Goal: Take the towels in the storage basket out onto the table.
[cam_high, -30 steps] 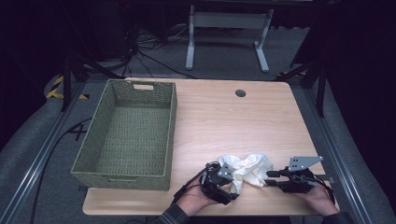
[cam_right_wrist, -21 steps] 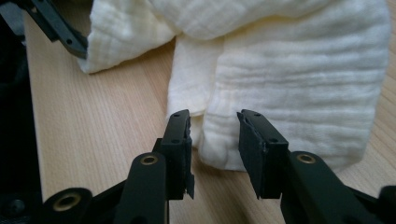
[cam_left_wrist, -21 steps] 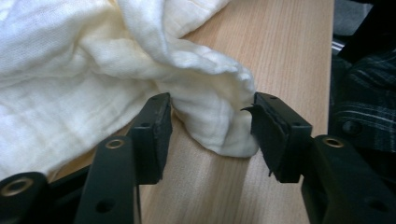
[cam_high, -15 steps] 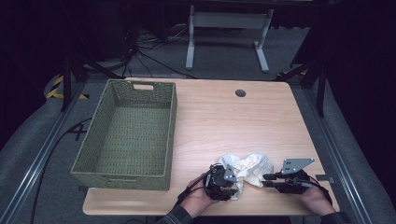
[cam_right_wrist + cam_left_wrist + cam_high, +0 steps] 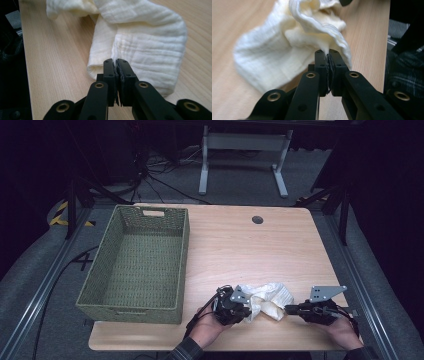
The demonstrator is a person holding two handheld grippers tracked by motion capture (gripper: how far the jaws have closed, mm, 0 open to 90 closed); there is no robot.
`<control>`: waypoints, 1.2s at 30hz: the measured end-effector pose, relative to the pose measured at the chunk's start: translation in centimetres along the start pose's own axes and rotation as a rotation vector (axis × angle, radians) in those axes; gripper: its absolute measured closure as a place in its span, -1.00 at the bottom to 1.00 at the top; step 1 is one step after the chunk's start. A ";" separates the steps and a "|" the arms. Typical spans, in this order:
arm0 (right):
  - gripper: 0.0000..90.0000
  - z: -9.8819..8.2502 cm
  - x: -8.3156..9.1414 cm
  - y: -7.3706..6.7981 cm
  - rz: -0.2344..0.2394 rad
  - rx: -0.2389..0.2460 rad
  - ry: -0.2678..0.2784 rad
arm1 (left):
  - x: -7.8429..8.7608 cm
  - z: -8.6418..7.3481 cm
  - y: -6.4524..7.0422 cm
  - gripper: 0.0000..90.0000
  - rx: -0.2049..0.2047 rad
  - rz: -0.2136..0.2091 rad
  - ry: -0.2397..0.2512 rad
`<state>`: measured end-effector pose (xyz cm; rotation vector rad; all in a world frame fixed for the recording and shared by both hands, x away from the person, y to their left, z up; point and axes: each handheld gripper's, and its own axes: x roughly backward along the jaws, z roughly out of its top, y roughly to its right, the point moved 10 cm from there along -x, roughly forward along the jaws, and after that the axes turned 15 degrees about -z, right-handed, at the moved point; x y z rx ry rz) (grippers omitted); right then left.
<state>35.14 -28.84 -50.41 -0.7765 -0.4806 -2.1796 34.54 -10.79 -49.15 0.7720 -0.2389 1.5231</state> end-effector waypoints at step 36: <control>0.59 3.2 -1.3 9.4 -0.183 -0.129 0.031 | 4.9 2.3 -9.9 0.47 0.263 0.291 0.150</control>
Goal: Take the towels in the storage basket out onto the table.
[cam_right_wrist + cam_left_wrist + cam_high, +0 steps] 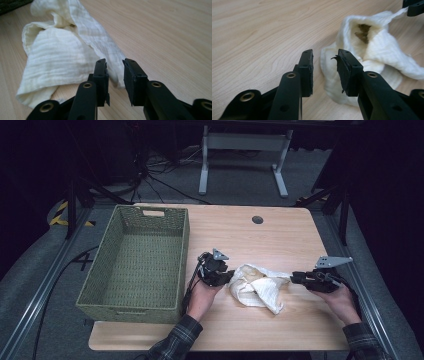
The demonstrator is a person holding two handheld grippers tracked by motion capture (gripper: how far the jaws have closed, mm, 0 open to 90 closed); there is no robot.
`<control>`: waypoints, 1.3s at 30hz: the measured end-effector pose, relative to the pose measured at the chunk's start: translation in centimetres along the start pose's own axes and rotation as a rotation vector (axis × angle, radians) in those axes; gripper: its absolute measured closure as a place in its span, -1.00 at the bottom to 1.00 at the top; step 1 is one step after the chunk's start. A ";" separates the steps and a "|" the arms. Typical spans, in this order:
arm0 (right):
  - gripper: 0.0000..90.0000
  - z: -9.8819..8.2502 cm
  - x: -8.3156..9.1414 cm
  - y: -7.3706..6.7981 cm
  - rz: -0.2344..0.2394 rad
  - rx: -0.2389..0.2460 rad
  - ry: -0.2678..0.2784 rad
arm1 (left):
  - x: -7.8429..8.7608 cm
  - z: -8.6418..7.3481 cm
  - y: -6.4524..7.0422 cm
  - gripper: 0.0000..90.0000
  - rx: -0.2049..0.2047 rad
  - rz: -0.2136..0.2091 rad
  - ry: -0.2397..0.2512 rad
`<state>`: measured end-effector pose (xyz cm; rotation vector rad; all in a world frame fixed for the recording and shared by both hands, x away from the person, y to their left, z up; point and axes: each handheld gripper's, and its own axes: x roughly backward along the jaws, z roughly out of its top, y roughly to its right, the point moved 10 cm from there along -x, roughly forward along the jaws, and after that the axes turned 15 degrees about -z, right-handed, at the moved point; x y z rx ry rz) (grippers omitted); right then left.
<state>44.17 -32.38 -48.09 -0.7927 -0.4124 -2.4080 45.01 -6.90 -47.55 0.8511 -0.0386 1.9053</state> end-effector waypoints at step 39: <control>0.99 -2.7 -2.6 -7.5 0.116 0.172 -0.140 | -5.7 -5.6 5.3 0.99 -0.132 -0.174 -0.302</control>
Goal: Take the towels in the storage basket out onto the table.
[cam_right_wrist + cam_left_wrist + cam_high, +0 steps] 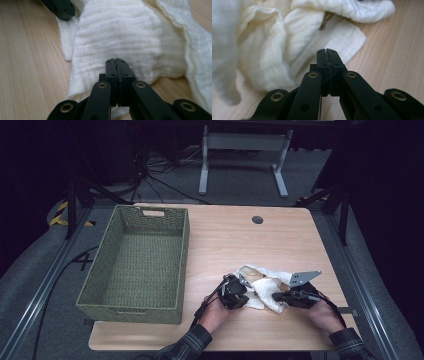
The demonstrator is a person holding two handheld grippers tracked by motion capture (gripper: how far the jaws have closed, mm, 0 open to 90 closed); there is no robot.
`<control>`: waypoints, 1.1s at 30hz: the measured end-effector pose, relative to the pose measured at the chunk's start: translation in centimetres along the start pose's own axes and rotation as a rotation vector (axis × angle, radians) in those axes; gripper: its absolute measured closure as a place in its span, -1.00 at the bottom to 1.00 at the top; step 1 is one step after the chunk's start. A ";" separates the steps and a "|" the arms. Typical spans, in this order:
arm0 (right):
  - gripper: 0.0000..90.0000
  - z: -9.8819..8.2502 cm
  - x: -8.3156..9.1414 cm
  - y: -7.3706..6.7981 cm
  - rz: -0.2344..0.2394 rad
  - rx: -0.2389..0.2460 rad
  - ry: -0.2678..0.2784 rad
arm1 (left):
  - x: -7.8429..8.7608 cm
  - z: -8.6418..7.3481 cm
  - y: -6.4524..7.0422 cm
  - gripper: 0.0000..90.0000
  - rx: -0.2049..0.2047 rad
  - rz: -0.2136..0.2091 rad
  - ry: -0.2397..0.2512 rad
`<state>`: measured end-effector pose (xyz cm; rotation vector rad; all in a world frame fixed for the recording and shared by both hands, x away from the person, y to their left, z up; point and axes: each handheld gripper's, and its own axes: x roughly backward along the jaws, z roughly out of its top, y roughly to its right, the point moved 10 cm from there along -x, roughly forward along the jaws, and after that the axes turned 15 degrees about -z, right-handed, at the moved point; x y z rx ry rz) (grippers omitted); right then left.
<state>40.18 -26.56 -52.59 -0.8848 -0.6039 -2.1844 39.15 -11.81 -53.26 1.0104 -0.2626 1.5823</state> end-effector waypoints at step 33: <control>0.92 -1.5 2.0 -3.1 0.044 0.027 -0.007 | -0.4 -0.4 1.3 0.91 -0.023 -0.038 0.000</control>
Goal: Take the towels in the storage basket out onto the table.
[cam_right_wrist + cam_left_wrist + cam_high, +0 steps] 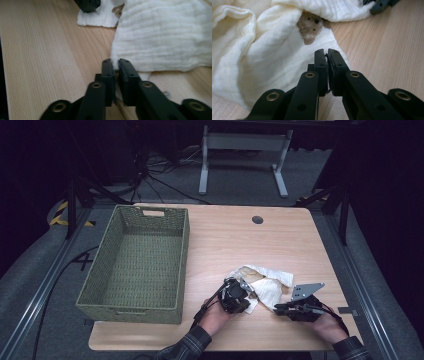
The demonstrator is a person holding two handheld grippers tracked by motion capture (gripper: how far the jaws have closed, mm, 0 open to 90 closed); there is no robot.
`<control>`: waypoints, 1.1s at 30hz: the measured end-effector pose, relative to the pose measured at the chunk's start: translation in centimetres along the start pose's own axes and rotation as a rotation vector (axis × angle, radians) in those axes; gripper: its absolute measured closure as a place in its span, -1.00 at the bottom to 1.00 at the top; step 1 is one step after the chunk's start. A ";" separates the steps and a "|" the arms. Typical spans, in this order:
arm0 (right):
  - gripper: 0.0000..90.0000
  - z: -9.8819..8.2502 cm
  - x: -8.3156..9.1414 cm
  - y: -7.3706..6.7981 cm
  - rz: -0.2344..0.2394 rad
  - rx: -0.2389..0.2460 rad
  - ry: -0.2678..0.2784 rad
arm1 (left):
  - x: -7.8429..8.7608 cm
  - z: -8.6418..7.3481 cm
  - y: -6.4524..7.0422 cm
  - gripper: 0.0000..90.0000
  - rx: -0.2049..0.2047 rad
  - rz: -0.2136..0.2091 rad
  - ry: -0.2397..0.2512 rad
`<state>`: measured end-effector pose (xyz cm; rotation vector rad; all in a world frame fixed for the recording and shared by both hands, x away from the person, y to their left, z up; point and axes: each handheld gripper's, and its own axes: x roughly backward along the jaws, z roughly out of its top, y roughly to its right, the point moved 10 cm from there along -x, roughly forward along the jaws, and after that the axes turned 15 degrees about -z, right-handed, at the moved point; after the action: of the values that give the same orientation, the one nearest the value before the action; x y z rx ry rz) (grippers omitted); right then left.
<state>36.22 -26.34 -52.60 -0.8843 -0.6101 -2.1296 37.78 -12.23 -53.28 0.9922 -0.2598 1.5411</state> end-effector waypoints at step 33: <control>0.72 -1.7 1.5 9.2 -0.215 -0.167 0.007 | 4.1 -2.3 -3.5 0.92 0.097 0.092 -0.063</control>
<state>42.00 -33.78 -51.28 -0.9369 -0.5502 -2.4041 40.27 -6.94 -53.11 1.1200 -0.2805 1.6194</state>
